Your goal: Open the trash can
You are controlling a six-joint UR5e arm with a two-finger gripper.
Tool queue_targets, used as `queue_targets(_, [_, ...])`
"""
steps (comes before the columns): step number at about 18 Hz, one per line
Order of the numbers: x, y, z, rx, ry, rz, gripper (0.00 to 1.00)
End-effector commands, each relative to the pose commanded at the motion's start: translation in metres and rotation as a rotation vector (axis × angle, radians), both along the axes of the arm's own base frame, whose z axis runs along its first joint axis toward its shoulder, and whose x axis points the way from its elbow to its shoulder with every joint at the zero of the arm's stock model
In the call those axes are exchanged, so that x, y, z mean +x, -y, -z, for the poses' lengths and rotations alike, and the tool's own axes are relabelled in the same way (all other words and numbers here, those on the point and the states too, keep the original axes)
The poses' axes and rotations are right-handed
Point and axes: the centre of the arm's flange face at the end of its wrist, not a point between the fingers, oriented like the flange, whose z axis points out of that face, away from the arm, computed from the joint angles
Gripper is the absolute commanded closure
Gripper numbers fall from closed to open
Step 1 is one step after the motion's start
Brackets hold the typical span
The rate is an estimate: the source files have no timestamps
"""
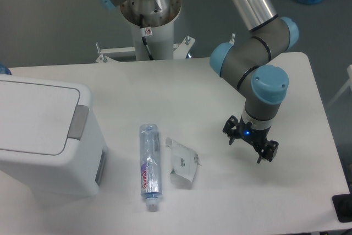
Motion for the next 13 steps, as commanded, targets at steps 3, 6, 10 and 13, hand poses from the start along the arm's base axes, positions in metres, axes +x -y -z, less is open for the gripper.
queue_targets(3, [0.000, 0.000, 0.000, 0.004, -0.001, 0.010, 0.00])
queue_targets(6, [0.001, 0.000, 0.002, 0.010, 0.002, -0.002, 0.00])
queue_targets(10, [-0.001, 0.002, -0.002, 0.022, 0.001, -0.006, 0.00])
queue_targets(13, [0.002, 0.000, -0.023, 0.086, 0.013, -0.070, 0.00])
